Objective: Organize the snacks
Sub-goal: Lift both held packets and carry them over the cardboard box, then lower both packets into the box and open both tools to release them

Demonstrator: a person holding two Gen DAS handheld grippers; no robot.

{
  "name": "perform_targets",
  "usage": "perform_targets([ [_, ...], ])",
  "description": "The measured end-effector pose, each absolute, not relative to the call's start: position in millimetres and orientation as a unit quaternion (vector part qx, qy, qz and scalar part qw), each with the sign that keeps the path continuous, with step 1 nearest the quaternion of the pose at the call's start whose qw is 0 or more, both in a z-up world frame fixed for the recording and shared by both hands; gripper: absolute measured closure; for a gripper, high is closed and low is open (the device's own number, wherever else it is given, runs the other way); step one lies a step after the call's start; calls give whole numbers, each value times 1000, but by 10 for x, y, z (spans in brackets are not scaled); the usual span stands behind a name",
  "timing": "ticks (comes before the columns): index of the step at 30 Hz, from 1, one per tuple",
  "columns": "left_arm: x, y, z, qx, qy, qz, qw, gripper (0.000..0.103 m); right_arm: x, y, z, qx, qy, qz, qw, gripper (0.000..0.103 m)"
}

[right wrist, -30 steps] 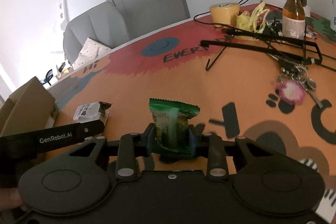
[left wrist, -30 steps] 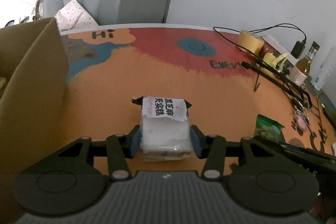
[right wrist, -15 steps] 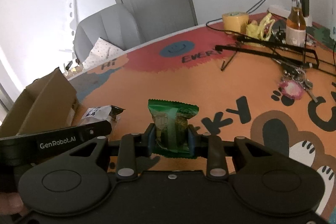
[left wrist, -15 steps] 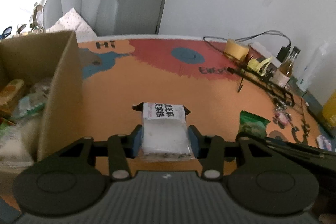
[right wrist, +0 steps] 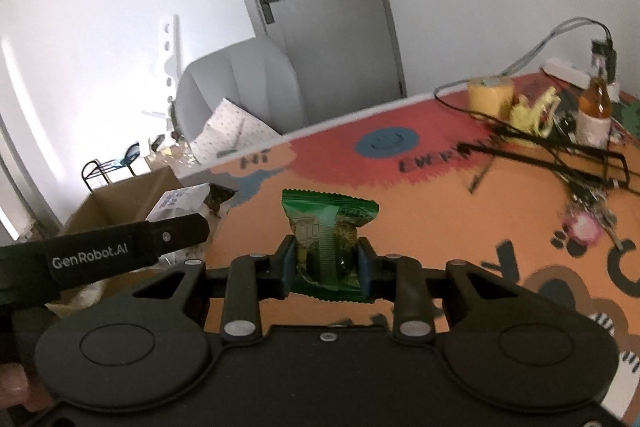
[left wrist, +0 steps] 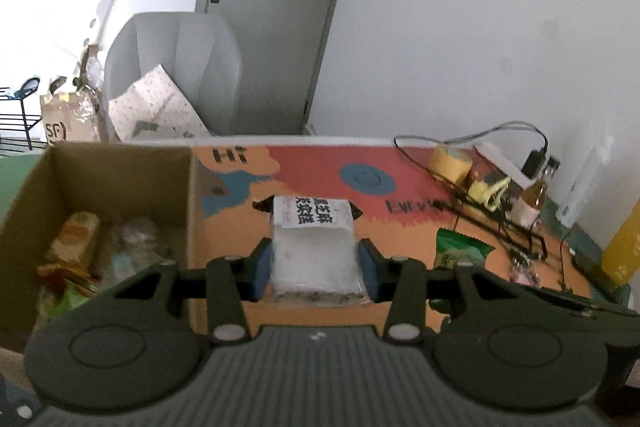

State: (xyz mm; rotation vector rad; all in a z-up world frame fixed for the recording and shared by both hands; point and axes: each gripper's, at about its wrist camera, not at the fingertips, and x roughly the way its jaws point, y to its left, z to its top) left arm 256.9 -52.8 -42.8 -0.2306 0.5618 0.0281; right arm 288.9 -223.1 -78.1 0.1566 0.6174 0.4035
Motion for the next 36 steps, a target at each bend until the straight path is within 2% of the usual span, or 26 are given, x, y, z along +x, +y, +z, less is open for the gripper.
perform_targets([
  [19, 2227, 150, -30, -131, 228, 62, 963, 59, 2868, -1632, -455, 69, 267, 265, 924, 74],
  [36, 2079, 812, -284, -164, 243, 125, 948, 61, 2808, -1035, -435, 51, 275, 311, 908, 74],
])
